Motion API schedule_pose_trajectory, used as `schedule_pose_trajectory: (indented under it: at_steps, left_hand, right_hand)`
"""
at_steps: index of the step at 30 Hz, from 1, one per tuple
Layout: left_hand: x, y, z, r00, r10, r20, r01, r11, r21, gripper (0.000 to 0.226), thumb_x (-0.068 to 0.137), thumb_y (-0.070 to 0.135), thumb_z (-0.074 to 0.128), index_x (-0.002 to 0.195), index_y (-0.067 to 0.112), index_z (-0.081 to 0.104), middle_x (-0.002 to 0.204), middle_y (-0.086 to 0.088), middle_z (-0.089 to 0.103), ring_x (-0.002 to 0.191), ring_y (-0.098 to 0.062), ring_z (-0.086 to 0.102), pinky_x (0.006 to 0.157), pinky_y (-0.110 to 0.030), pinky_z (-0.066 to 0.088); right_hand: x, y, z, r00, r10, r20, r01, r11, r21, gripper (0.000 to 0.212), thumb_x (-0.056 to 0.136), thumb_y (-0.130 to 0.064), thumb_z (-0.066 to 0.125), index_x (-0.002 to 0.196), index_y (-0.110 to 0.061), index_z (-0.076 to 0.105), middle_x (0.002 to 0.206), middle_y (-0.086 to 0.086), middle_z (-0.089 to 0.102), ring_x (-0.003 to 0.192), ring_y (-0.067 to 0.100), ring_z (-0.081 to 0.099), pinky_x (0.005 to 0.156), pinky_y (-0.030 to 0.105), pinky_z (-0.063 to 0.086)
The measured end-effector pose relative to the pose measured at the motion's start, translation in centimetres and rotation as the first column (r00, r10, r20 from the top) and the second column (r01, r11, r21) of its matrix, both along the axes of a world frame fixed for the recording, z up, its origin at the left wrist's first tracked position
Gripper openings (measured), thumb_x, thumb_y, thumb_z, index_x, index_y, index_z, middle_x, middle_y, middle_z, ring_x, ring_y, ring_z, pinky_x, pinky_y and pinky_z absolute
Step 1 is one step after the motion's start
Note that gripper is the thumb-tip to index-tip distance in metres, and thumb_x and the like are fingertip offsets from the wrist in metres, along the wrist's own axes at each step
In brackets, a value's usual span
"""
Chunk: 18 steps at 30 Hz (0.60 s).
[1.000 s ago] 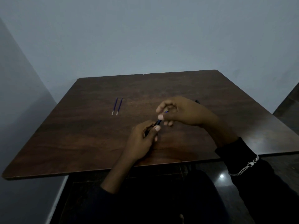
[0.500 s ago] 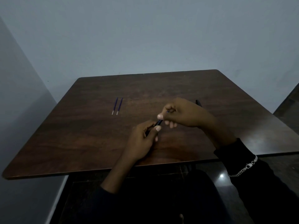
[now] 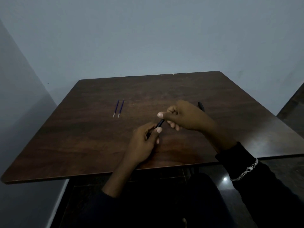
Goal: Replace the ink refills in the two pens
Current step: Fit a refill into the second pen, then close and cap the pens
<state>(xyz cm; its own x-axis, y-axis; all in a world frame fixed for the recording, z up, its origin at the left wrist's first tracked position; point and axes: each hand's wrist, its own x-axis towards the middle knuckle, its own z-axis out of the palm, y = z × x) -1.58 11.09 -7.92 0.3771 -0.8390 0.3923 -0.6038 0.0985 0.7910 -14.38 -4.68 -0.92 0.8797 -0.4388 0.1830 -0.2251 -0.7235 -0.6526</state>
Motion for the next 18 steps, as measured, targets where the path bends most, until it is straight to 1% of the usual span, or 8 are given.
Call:
schedule_pose_trajectory:
  at_steps: [2, 4, 7, 9, 12, 14, 16, 18]
  left_hand:
    - [0.0, 0.0, 0.0, 1.0, 0.007, -0.006, -0.007, 1.0, -0.002, 0.034, 0.107, 0.022, 0.058, 0.075, 0.011, 0.062, 0.063, -0.001, 0.066, 0.057, -0.014, 0.062, 0.061, -0.019, 0.044]
    - [0.1, 0.0, 0.0, 1.0, 0.006, -0.021, -0.006, 1.0, 0.006, 0.033, 0.107, 0.023, 0.058, 0.078, 0.01, 0.063, 0.065, -0.004, 0.067, 0.057, -0.011, 0.061, 0.06, -0.021, 0.044]
    - [0.2, -0.1, -0.2, 0.992, 0.015, -0.126, -0.01, 0.999, 0.039, 0.028, 0.108, 0.026, 0.055, 0.088, 0.01, 0.067, 0.065, -0.002, 0.068, 0.055, -0.006, 0.057, 0.057, -0.02, 0.044]
    - [0.2, -0.2, -0.4, 0.981, 0.035, -0.19, -0.025, 0.998, 0.054, 0.025, 0.109, 0.027, 0.053, 0.096, 0.014, 0.07, 0.063, 0.004, 0.066, 0.054, -0.005, 0.055, 0.056, -0.02, 0.044]
    - [0.2, -0.4, -0.7, 0.969, 0.041, -0.244, -0.033, 0.999, 0.039, 0.024, 0.11, 0.026, 0.05, 0.101, 0.018, 0.071, 0.061, 0.007, 0.064, 0.051, -0.005, 0.052, 0.052, -0.018, 0.043]
    - [0.2, -0.4, -0.7, 0.963, 0.038, -0.267, -0.031, 0.999, 0.03, 0.024, 0.11, 0.027, 0.049, 0.101, 0.021, 0.071, 0.06, 0.007, 0.064, 0.05, -0.003, 0.051, 0.051, -0.017, 0.042]
    - [0.3, -0.4, -0.6, 0.959, 0.035, -0.28, -0.028, 0.999, 0.03, 0.024, 0.11, 0.027, 0.049, 0.102, 0.022, 0.071, 0.061, 0.007, 0.064, 0.05, -0.001, 0.051, 0.051, -0.016, 0.042]
    - [0.3, -0.4, -0.6, 0.959, 0.036, -0.282, -0.027, 0.999, 0.035, 0.024, 0.111, 0.027, 0.049, 0.103, 0.022, 0.071, 0.061, 0.007, 0.064, 0.05, -0.001, 0.052, 0.051, -0.015, 0.043]
  right_hand:
    - [0.1, 0.2, -0.1, 1.0, -0.017, -0.008, 0.017, 1.0, -0.009, 0.054, 0.1, -0.052, 0.057, 0.06, -0.017, 0.064, 0.051, -0.006, 0.067, 0.042, 0.005, 0.061, 0.054, 0.017, 0.052]
    - [0.1, 0.0, -0.1, 0.999, -0.049, -0.01, 0.05, 0.998, 0.049, 0.063, 0.098, -0.064, 0.05, 0.06, -0.016, 0.066, 0.052, -0.004, 0.069, 0.042, 0.005, 0.061, 0.053, 0.017, 0.053]
    - [0.1, -1.0, -0.4, 0.972, -0.23, 0.05, 0.224, 0.969, 0.1, 0.071, 0.096, -0.074, 0.04, 0.067, -0.015, 0.069, 0.058, 0.0, 0.072, 0.045, 0.006, 0.064, 0.052, 0.02, 0.049]
    - [0.4, -1.9, -0.9, 0.944, -0.329, 0.007, 0.329, 0.944, -0.002, 0.066, 0.098, -0.066, 0.045, 0.074, -0.01, 0.069, 0.062, 0.001, 0.071, 0.051, 0.009, 0.065, 0.056, 0.025, 0.05]
    - [0.7, -2.9, -1.3, 0.904, -0.398, -0.157, 0.388, 0.917, -0.087, 0.049, 0.093, -0.052, 0.068, 0.082, -0.004, 0.07, 0.079, 0.005, 0.073, 0.068, 0.015, 0.066, 0.066, 0.031, 0.052]
    - [1.0, -3.1, -1.3, 0.89, -0.379, -0.255, 0.373, 0.925, -0.072, 0.039, 0.086, -0.045, 0.078, 0.096, -0.008, 0.074, 0.09, 0.006, 0.074, 0.078, 0.013, 0.066, 0.068, 0.031, 0.053]
    - [1.5, -2.7, -1.2, 0.879, -0.337, -0.337, 0.341, 0.939, -0.048, 0.039, 0.083, -0.039, 0.083, 0.107, -0.011, 0.07, 0.096, 0.004, 0.071, 0.081, 0.016, 0.066, 0.075, 0.035, 0.056]
    - [2.1, -2.1, -1.1, 0.866, -0.31, -0.393, 0.312, 0.948, -0.059, 0.039, 0.083, -0.03, 0.084, 0.114, -0.014, 0.067, 0.099, -0.001, 0.066, 0.084, 0.013, 0.062, 0.076, 0.033, 0.055]
